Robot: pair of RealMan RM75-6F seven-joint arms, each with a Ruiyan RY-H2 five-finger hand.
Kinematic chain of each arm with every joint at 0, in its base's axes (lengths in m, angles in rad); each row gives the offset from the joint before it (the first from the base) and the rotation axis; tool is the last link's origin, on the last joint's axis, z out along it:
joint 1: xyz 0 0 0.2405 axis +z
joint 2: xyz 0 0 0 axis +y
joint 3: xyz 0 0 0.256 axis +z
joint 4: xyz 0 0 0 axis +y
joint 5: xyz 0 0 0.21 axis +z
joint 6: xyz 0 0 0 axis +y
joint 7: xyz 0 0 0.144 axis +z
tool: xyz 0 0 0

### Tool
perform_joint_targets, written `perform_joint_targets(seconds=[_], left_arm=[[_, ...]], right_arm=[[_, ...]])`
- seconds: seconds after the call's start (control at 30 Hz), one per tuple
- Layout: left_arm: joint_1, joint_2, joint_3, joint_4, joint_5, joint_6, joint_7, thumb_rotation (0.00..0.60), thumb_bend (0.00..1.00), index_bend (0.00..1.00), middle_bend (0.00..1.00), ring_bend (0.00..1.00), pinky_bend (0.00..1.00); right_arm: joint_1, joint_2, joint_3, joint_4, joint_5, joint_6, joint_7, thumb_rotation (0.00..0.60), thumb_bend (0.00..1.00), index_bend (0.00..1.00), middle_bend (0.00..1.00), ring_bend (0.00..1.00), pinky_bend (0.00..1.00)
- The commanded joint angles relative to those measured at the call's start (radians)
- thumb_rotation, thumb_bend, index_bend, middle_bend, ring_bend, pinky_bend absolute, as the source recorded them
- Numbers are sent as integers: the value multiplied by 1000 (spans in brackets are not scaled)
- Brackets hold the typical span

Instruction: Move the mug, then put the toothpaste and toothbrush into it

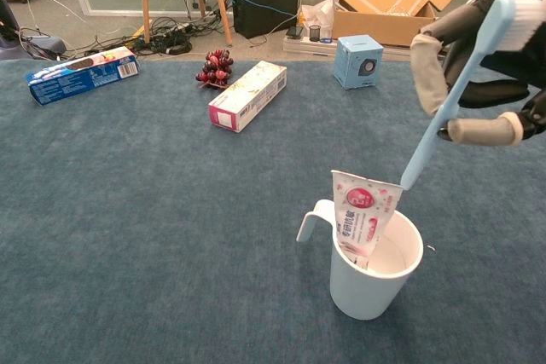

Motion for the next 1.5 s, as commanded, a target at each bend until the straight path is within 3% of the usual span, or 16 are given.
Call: perform_joint_targets(seconds=[0.03,0.77,1.5], left_arm=[[0,0,0,0,0,0,-1,600,0,883,478,426,556],[2,5,1,-1,5,-2,-10,600,0,883,478,426,555],[5,11,0,-4,10,0,-23,600,0,883,478,426,556]], right_arm=[[14,-27,-15,37,-6,9,45,600,212,638,1000,1000,1000],[60,-147,-62,244,20,33,276,600,211,638,1000,1000,1000],[91,-227,-102,378,50,-5,382,600,210,638,1000,1000,1000]])
